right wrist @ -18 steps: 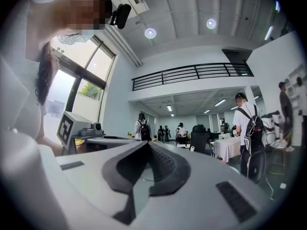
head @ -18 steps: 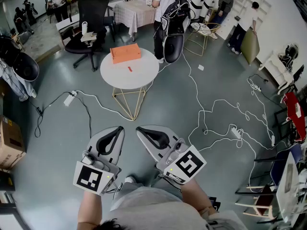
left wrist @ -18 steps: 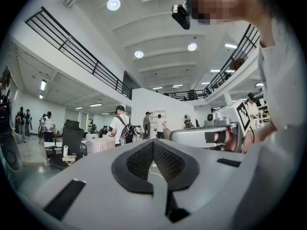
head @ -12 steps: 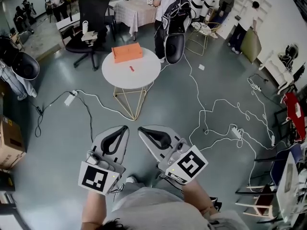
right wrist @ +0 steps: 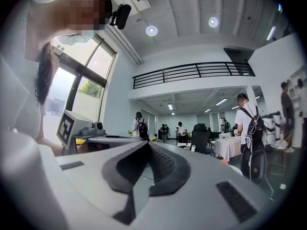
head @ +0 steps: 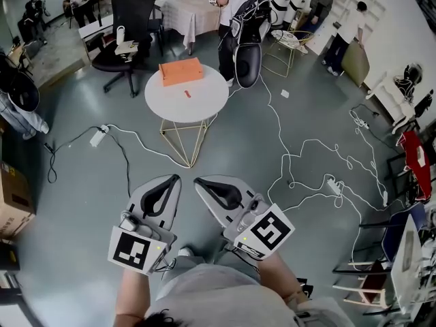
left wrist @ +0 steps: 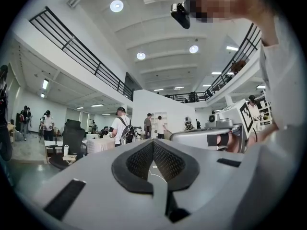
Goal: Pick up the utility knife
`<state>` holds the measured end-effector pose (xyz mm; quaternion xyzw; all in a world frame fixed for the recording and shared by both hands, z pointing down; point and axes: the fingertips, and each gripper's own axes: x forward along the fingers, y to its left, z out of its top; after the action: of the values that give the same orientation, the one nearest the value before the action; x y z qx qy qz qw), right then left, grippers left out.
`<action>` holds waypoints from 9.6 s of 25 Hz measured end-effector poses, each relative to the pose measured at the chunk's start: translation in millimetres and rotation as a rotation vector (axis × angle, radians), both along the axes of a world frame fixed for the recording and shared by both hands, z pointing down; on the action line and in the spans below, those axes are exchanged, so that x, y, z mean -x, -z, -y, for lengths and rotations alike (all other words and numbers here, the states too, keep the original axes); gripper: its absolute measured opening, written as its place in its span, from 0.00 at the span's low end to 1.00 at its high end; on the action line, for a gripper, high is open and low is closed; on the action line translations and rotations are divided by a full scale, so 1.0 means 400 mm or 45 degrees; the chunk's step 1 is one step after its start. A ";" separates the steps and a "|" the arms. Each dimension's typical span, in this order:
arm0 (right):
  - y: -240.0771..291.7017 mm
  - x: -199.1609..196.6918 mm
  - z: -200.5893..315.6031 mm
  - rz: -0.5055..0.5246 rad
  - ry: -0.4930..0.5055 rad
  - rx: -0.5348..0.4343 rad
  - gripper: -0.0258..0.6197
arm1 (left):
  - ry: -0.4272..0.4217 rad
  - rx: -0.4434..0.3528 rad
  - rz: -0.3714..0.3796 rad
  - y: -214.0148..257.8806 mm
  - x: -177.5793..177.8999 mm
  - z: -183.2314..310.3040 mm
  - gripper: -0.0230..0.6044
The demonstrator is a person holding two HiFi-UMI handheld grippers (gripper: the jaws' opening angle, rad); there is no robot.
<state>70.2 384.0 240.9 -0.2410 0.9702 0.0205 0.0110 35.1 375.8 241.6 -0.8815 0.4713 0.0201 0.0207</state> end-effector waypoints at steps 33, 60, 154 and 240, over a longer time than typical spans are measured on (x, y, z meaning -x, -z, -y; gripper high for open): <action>0.004 -0.047 0.725 0.007 0.134 0.018 0.05 | 0.173 -0.041 -0.041 0.007 -0.013 0.712 0.05; -0.086 0.261 1.339 -0.011 -0.194 0.163 0.05 | -0.164 0.061 0.016 -0.056 0.268 1.338 0.05; -0.910 0.217 1.611 -0.774 -0.673 0.828 0.06 | -0.328 0.280 0.037 -0.376 0.305 1.518 0.05; -0.019 0.140 1.218 -0.019 -0.424 0.024 0.06 | -0.257 -0.045 0.046 -0.047 0.105 1.199 0.05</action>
<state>14.2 -103.1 248.3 -0.3984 0.9171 0.0149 -0.0022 -6.8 -103.8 260.6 -0.9242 0.3792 0.0146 0.0426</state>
